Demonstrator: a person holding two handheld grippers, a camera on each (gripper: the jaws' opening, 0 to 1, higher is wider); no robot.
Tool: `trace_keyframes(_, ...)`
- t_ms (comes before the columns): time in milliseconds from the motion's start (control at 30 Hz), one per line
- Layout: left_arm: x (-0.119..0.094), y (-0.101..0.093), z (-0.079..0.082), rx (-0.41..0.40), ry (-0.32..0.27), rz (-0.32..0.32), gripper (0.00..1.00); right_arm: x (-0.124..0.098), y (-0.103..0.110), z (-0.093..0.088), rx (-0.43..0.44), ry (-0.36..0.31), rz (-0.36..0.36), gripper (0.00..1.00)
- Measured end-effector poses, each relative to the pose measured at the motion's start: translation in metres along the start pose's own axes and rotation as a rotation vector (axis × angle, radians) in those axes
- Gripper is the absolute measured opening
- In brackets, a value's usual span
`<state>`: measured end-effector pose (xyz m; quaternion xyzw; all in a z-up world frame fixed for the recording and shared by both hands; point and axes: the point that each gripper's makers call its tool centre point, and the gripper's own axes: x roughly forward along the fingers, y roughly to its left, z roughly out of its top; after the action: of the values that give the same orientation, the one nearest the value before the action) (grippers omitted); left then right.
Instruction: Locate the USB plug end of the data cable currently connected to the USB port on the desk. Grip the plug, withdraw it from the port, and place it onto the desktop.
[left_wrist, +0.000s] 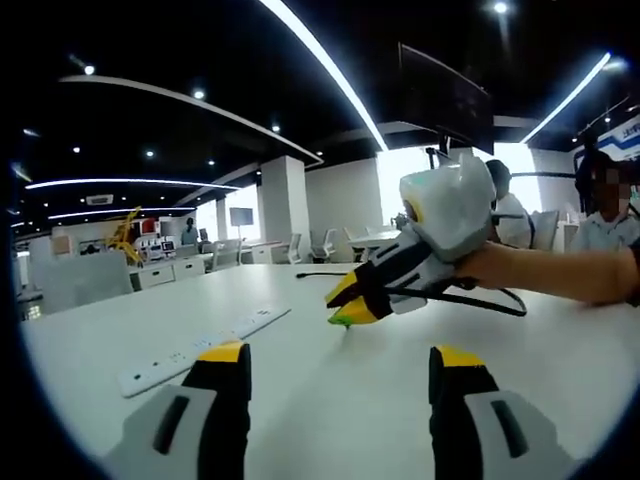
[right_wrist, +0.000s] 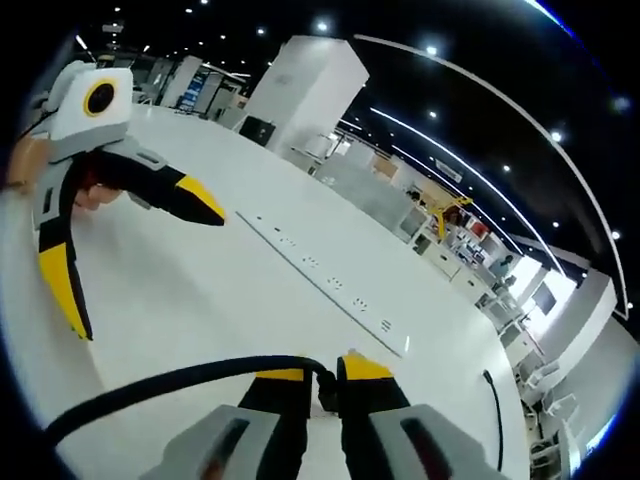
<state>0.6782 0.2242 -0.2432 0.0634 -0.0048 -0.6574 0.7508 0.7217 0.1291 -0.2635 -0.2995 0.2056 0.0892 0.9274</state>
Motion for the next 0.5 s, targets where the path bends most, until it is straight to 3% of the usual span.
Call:
trace_keyframes(200, -0.002, 0.001, 0.000, -0.004, 0.000, 0.008, 0.72, -0.001, 0.000, 0.000, -0.008, 0.003, 0.003, 0.13)
trace_keyframes(500, -0.005, 0.005, 0.003, -0.005, -0.006, 0.019, 0.72, -0.013, -0.010, 0.000, -0.071, 0.032, -0.017, 0.30)
